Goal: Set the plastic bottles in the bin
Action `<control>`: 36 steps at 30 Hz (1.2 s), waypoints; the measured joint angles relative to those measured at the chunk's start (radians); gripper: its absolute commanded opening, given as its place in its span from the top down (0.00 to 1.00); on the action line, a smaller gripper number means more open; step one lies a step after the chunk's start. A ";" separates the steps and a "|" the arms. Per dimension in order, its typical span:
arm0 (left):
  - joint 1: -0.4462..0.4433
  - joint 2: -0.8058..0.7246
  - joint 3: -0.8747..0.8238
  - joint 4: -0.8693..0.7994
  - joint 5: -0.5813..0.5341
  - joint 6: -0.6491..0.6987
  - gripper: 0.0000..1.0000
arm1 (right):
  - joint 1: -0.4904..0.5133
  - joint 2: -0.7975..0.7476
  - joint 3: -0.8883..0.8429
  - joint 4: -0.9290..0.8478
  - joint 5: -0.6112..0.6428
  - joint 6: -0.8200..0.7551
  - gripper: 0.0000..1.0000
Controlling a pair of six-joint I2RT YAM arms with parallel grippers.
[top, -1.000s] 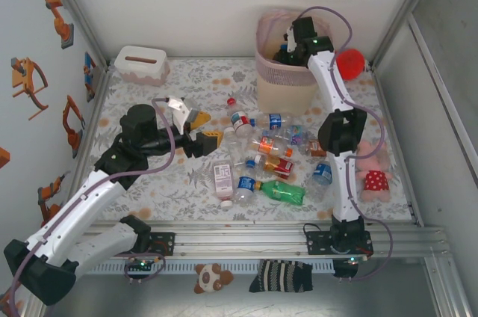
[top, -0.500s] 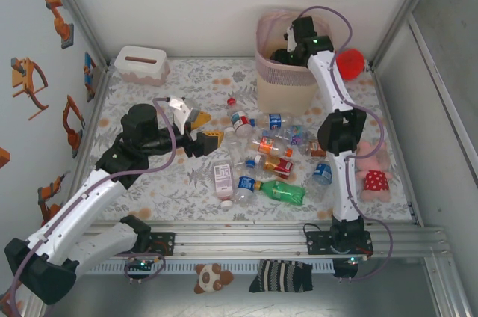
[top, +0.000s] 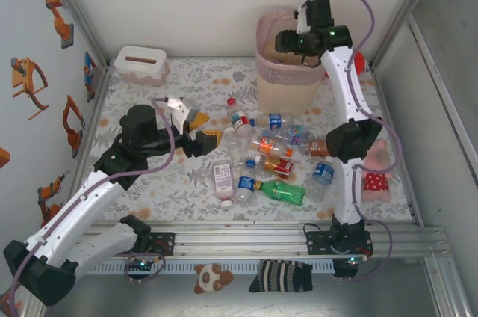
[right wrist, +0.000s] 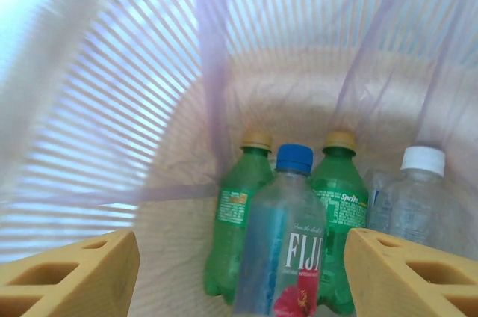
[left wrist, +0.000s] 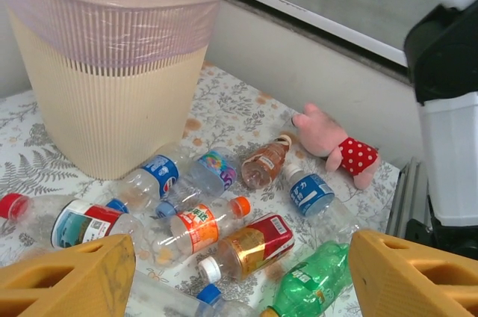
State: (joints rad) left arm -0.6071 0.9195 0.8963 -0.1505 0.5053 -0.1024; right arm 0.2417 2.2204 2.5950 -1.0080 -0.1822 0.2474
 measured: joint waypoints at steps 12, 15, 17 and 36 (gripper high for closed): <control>-0.041 0.082 0.027 -0.101 -0.168 -0.105 0.29 | 0.000 -0.252 -0.109 0.003 -0.008 0.006 0.30; -0.078 0.106 0.047 -0.144 -0.244 -0.146 0.30 | 0.000 -0.323 -0.183 0.003 -0.008 0.007 0.30; -0.105 0.124 0.059 -0.179 -0.301 -0.179 0.30 | 0.000 -0.370 -0.239 0.005 -0.007 0.011 0.30; -0.352 0.339 0.043 -0.400 -0.658 -0.583 0.27 | 0.000 -0.628 -0.672 0.098 -0.008 0.041 0.29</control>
State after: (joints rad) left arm -0.9596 1.2587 0.9398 -0.5507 -0.1528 -0.6853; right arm 0.2417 1.5925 1.9232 -0.9104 -0.1905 0.2886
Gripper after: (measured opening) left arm 0.717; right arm 0.709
